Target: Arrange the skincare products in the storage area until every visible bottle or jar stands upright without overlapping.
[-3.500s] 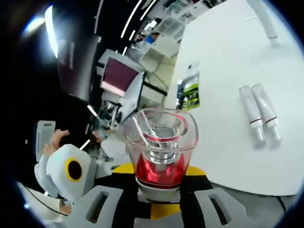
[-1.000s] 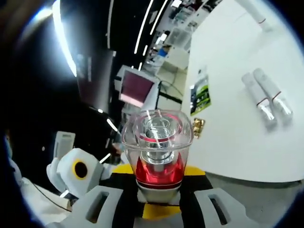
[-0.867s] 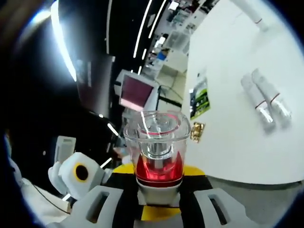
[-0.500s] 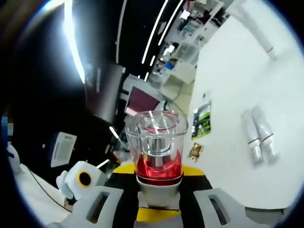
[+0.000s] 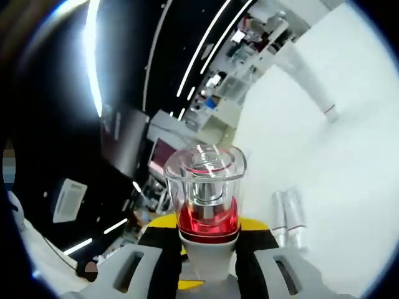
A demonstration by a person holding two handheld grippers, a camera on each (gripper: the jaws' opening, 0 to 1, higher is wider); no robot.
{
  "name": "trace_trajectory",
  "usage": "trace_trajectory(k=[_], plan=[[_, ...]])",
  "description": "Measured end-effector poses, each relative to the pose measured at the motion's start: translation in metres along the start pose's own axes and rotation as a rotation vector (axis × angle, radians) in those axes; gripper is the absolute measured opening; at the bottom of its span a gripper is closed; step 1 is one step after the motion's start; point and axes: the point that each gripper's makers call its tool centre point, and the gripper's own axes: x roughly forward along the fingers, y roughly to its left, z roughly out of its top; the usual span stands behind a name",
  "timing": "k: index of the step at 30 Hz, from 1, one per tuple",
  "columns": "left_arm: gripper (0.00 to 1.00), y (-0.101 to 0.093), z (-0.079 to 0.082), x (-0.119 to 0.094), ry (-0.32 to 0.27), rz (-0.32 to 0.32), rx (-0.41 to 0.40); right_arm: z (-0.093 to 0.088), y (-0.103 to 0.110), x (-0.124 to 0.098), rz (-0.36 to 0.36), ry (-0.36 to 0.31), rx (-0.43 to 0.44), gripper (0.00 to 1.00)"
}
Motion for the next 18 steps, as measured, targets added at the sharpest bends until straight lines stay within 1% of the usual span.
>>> trace_trajectory(k=[2,5,8,11,14,17,18], plan=[[0.36,0.0,0.0,0.005,0.0,0.017,0.023,0.009,-0.004,-0.002,-0.002,-0.001,-0.012,0.3],[0.35,0.006,-0.005,0.012,0.038,0.047,0.0,0.021,-0.009,-0.007,-0.007,-0.014,-0.022,0.3],[0.36,0.014,-0.013,0.01,0.062,0.057,-0.115,0.033,-0.016,-0.01,-0.014,-0.017,-0.034,0.3],[0.36,0.016,-0.012,0.01,0.059,0.081,-0.082,0.045,-0.027,-0.012,-0.033,-0.009,-0.058,0.3],[0.35,0.016,-0.023,0.012,0.118,0.093,-0.038,0.058,-0.037,-0.015,-0.05,-0.005,-0.082,0.3],[0.33,0.019,-0.03,0.013,0.153,0.102,-0.045,0.069,-0.045,-0.019,-0.067,-0.007,-0.094,0.3],[0.33,0.02,-0.03,0.013,0.153,0.106,-0.047,0.074,-0.049,-0.02,-0.078,-0.009,-0.099,0.3]])
